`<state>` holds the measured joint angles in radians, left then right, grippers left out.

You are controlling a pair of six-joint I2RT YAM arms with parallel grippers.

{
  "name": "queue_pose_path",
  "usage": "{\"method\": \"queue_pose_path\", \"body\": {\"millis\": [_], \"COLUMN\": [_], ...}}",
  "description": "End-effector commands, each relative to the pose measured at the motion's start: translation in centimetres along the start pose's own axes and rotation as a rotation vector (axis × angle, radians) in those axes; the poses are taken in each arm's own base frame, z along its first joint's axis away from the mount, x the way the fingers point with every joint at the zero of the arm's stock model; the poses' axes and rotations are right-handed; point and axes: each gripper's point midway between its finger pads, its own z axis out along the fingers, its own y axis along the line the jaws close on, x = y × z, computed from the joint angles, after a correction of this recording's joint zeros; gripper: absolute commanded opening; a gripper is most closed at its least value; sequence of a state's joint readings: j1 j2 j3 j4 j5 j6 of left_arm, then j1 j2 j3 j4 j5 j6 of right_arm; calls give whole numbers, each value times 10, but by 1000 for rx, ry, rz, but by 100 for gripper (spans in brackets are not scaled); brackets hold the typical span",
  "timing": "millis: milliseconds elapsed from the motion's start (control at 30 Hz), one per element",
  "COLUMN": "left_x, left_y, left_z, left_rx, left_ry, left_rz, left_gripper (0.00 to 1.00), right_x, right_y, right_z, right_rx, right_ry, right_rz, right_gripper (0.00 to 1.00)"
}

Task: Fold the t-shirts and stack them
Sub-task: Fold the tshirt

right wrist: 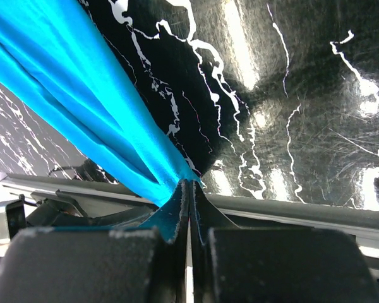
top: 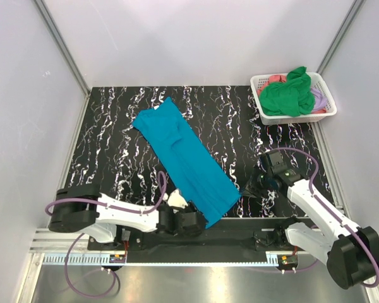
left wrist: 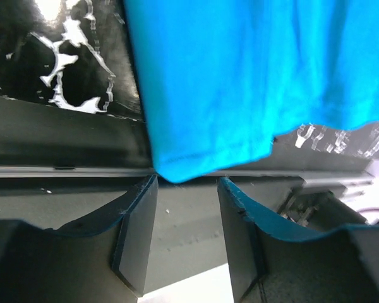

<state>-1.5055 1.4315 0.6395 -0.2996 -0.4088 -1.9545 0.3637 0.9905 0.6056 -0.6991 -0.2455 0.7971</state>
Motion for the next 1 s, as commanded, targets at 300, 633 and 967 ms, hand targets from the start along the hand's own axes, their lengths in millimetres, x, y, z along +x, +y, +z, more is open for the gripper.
{"method": "queue_pose_path", "body": {"millis": [300,633,967], "left_x": [1,-36,-206], "left_y": [2,2,-1], "left_z": [3,-26,-86], "left_rx": [-5,12,51], "left_ry": [-124,-244,-486], "left_rz": [-33,24,57], "left_gripper": [52,55,49], "right_x": [5,0,-5], "right_y": [-4,4,9], "right_z": [-6,-4,-1], "right_rx": [-14,-29,-29], "right_ry": [-20,-19,-16], "right_rz": [-20,-10,-18], "right_gripper": [0,0,0]}}
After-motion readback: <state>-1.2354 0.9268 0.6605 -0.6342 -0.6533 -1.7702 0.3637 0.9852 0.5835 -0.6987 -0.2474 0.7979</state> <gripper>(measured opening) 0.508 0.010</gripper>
